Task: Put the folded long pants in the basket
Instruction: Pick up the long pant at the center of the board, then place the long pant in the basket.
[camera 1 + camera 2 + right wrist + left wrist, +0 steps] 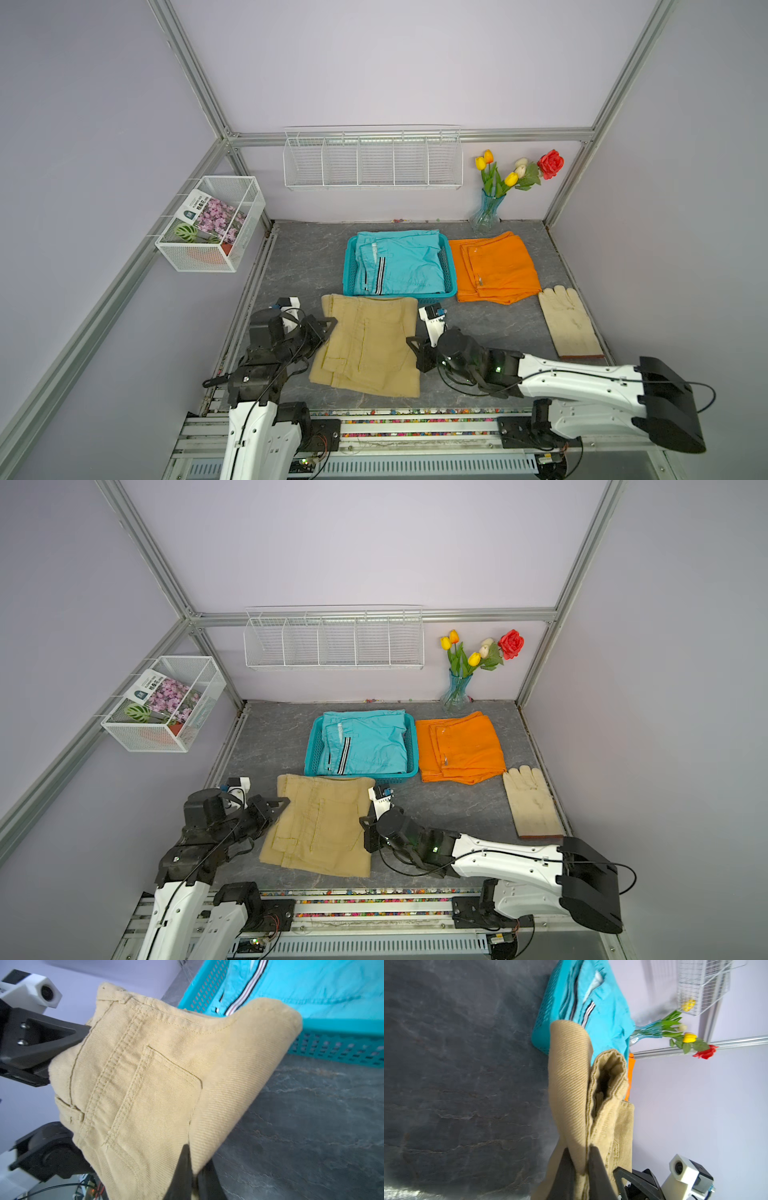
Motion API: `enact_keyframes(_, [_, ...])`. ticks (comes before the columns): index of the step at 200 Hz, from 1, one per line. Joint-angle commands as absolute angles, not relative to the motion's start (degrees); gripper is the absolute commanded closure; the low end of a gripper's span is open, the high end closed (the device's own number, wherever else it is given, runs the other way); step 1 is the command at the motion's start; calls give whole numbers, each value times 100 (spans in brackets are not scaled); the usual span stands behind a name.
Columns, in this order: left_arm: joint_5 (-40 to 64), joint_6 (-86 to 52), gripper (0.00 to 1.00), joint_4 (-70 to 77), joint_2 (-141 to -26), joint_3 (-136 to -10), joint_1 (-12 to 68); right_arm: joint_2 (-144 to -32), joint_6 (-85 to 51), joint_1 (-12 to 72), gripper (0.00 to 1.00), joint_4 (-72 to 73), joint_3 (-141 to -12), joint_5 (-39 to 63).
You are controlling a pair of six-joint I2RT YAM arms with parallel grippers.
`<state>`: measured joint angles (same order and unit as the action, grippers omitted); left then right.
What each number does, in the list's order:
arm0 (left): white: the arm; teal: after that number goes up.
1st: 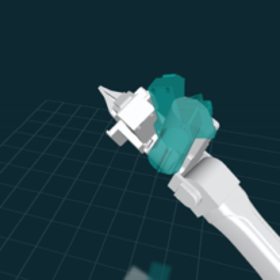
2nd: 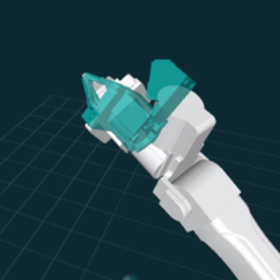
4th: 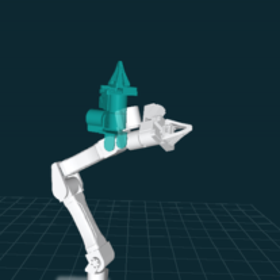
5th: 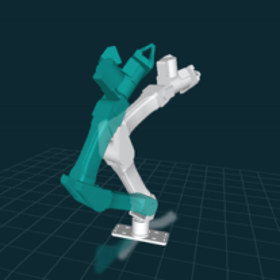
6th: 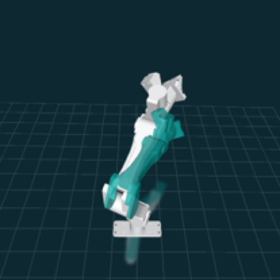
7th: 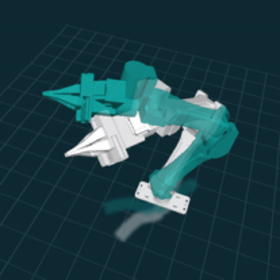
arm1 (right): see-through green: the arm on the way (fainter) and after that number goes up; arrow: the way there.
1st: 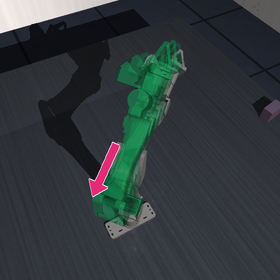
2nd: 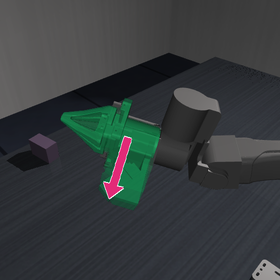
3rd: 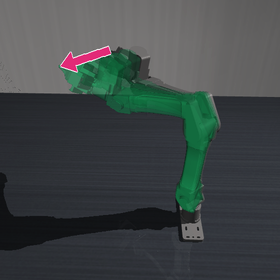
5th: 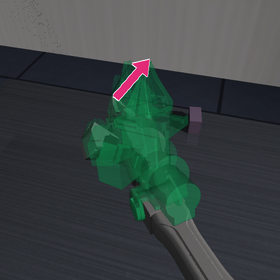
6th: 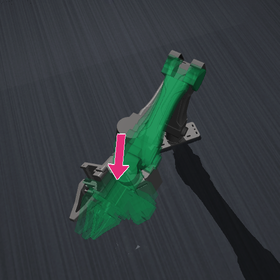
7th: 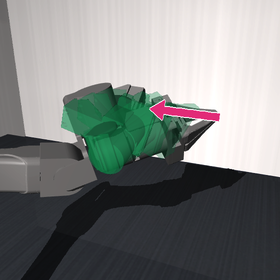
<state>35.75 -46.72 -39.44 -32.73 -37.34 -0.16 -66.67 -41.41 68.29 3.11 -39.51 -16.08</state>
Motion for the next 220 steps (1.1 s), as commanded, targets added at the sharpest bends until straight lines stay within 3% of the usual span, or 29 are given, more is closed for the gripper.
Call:
enact_keyframes(1, [3785, -4868, 100, -3715, -3552, -4029, 0, -6176, -3595, 6833, 100, -366, -4440, -2137])
enact_keyframes(18, [3795, -5148, 100, -3247, -3981, -4086, 8, -5979, -3396, 6599, 100, -780, -4772, -2168])
enact_keyframes(70, [3190, -5312, 100, -2416, -5482, -5172, 557, -6178, -3323, 4771, 100, -1001, -5509, -413])
enact_keyframes(135, [2996, -5295, 100, -1992, -8525, -7256, 954, -8139, -3384, 2807, 100, -894, -7006, 1250])
enact_keyframes(178, [2880, -5140, 100, -2125, -10137, -8607, 976, -9667, -3395, 2106, 100, -734, -8020, 1861])
enact_keyframes(220, [2749, -5199, 100, -2045, -11040, -8955, 984, -10902, -3336, 1787, 100, -633, -8524, 2450])
